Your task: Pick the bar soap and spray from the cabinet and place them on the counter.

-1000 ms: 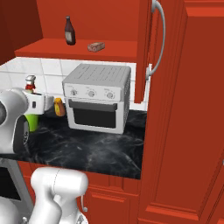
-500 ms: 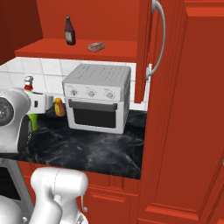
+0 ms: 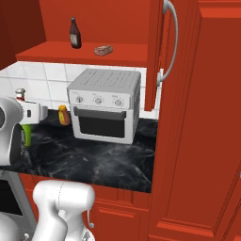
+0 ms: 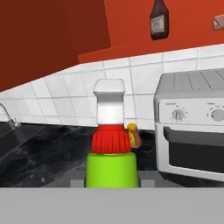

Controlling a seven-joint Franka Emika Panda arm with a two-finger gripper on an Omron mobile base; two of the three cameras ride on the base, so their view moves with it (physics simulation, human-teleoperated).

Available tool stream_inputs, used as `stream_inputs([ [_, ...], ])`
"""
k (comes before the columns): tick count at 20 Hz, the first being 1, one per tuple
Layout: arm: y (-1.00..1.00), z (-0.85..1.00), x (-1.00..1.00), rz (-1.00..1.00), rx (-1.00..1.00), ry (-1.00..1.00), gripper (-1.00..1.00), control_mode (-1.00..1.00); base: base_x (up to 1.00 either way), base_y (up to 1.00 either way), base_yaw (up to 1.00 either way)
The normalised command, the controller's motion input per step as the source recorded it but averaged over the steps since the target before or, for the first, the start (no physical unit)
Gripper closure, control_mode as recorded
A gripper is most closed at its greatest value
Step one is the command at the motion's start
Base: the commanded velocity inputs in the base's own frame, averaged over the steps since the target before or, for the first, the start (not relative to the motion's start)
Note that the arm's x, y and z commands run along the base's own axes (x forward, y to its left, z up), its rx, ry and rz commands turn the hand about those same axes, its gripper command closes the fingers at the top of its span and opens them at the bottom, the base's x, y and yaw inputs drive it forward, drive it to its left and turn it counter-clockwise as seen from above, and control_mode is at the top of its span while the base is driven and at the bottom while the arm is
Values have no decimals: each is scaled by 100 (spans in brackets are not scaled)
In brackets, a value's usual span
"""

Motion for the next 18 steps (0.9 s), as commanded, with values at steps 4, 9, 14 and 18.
stream_inputs([
  [4, 31, -52, 24, 3, 0, -2, 100, -100, 0, 0, 0],
  [9, 17, -53, 33, 2, 0, -5, 100, -100, 0, 0, 0],
  [14, 18, -51, 38, 3, 2, -10, 100, -100, 0, 0, 0],
  [18, 23, -46, 32, 4, 4, -13, 100, -100, 0, 0, 0],
])
